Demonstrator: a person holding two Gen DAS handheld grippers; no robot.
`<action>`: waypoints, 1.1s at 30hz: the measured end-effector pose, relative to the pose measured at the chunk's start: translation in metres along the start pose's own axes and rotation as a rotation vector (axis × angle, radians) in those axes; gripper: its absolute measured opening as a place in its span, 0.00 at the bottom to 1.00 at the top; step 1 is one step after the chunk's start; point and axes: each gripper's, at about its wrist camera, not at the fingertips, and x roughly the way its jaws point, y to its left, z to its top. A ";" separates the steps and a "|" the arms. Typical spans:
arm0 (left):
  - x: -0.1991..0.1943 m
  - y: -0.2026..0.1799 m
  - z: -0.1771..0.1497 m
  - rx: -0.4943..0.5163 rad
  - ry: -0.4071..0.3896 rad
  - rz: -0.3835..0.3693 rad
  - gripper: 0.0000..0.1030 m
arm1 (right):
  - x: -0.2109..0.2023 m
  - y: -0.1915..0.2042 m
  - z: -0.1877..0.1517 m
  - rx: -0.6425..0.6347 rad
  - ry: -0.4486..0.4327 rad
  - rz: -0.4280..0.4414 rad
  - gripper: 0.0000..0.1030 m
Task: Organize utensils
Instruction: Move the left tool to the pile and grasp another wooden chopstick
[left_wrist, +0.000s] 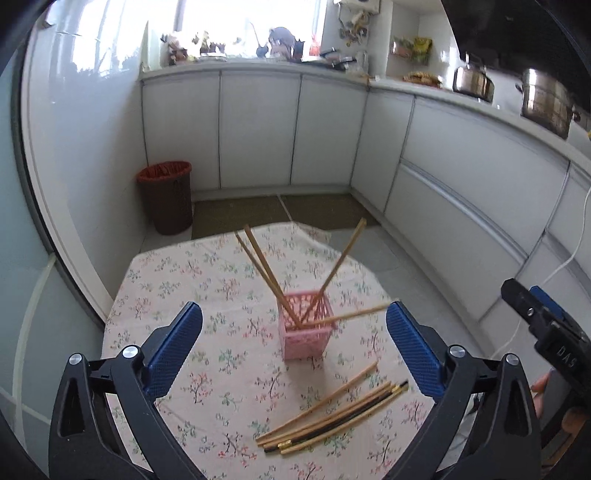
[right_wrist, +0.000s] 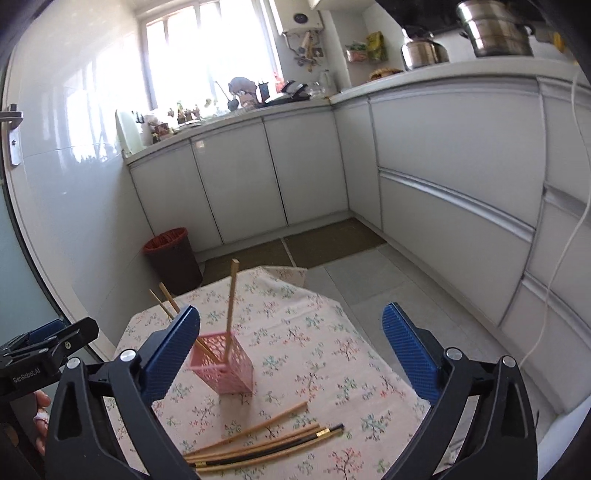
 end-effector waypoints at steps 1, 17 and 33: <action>0.011 -0.002 -0.008 0.030 0.067 -0.016 0.93 | 0.002 -0.009 -0.008 0.009 0.033 0.001 0.93; 0.140 0.043 -0.130 0.115 0.637 0.048 0.36 | 0.052 -0.061 -0.110 0.081 0.369 0.058 0.93; 0.165 0.031 -0.142 0.212 0.649 0.048 0.29 | 0.060 -0.093 -0.113 0.240 0.431 -0.002 0.93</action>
